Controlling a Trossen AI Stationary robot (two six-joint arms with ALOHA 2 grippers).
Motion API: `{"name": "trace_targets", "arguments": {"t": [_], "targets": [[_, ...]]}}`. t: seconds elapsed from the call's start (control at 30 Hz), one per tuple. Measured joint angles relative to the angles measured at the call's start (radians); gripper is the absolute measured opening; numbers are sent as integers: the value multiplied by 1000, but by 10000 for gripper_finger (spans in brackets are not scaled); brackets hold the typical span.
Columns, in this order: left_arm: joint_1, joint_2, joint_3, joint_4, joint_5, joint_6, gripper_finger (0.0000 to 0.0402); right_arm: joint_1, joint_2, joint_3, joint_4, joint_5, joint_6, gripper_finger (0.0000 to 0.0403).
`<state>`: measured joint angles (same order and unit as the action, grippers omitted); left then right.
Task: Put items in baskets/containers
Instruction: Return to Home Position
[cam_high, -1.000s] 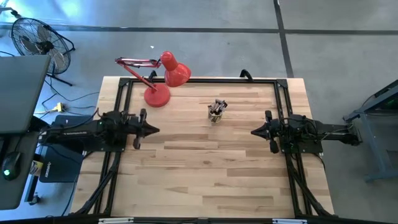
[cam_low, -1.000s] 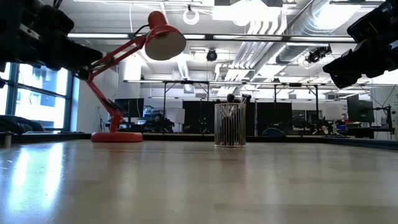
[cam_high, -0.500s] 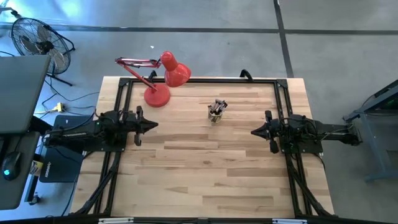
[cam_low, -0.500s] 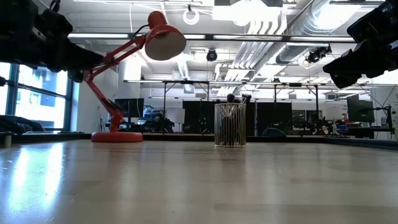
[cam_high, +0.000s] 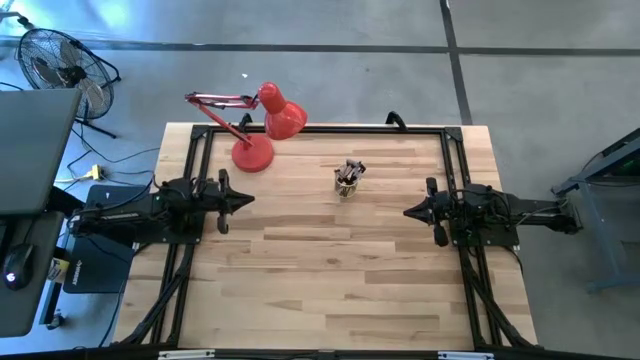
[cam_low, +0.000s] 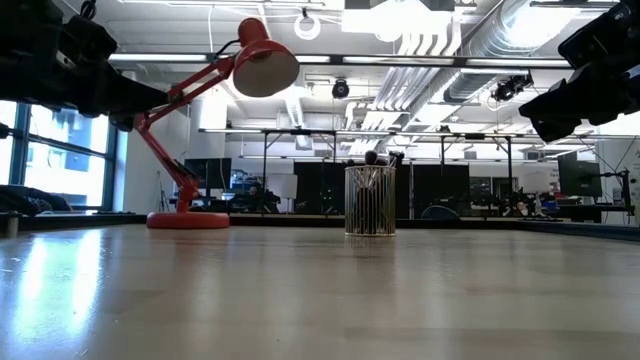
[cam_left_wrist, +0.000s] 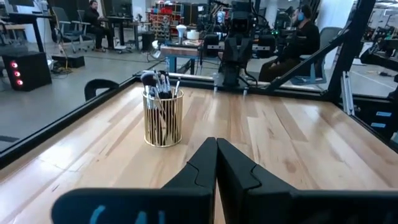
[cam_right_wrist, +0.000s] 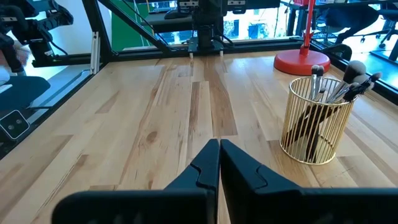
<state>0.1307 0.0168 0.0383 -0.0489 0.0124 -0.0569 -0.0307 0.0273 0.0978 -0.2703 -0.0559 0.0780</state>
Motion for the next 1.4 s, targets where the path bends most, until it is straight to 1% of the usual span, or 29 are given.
{"name": "trace_targets", "arguments": {"t": [1.4], "targets": [[0, 0, -2, -1, 2, -1, 1, 0, 0, 0, 0, 0, 0, 5]]}}
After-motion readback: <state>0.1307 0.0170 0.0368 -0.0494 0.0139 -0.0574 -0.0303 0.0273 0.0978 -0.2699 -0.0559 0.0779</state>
